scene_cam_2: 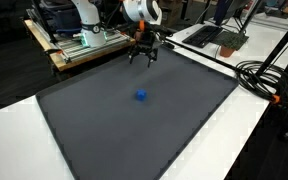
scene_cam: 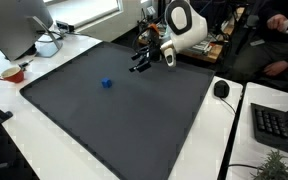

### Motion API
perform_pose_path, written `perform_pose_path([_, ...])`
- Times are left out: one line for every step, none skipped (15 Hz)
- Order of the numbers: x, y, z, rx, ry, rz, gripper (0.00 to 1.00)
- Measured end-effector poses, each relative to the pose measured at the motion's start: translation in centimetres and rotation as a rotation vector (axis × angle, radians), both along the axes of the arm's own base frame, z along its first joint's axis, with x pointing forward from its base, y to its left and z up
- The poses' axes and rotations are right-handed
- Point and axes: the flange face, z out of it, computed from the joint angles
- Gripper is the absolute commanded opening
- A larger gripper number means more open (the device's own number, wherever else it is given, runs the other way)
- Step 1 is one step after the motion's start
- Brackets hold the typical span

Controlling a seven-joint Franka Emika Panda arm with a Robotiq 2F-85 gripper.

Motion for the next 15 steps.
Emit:
perform_pose_path([0.1, 0.0, 0.0, -0.003, 0.002, 0.003, 1.0])
perform_pose_path([0.1, 0.1, 0.0, -0.002, 0.003, 0.003, 1.0])
perform_pose_path([0.1, 0.0, 0.0, -0.002, 0.004, 0.002, 1.0])
perform_pose_path([0.1, -0.1, -0.1, -0.002, 0.006, -0.001, 1.0])
perform_pose_path([0.1, -0.3, -0.4, 0.001, 0.01, -0.006, 1.0])
perform_pose_path([0.2, -0.6, -0.7, 0.003, 0.013, -0.015, 1.0])
perform_pose_path([0.4, -0.8, -1.1, 0.005, 0.016, -0.02, 1.0])
perform_pose_path([0.6, -1.0, -1.5, 0.007, 0.022, -0.02, 1.0])
perform_pose_path([0.9, -1.2, -2.0, 0.008, 0.027, -0.013, 1.0])
perform_pose_path([1.2, -1.3, -2.5, 0.01, 0.033, -0.003, 1.0])
perform_pose_path([1.6, -1.4, -2.9, 0.016, 0.043, 0.005, 1.0])
perform_pose_path([2.1, -1.5, -3.3, 0.018, 0.053, 0.01, 1.0])
perform_pose_path([2.6, -1.7, -3.6, 0.016, 0.06, 0.014, 1.0])
perform_pose_path([3.2, -1.8, -3.8, 0.014, 0.062, 0.016, 1.0])
perform_pose_path([3.7, -1.9, -4.0, 0.01, 0.062, 0.019, 1.0])
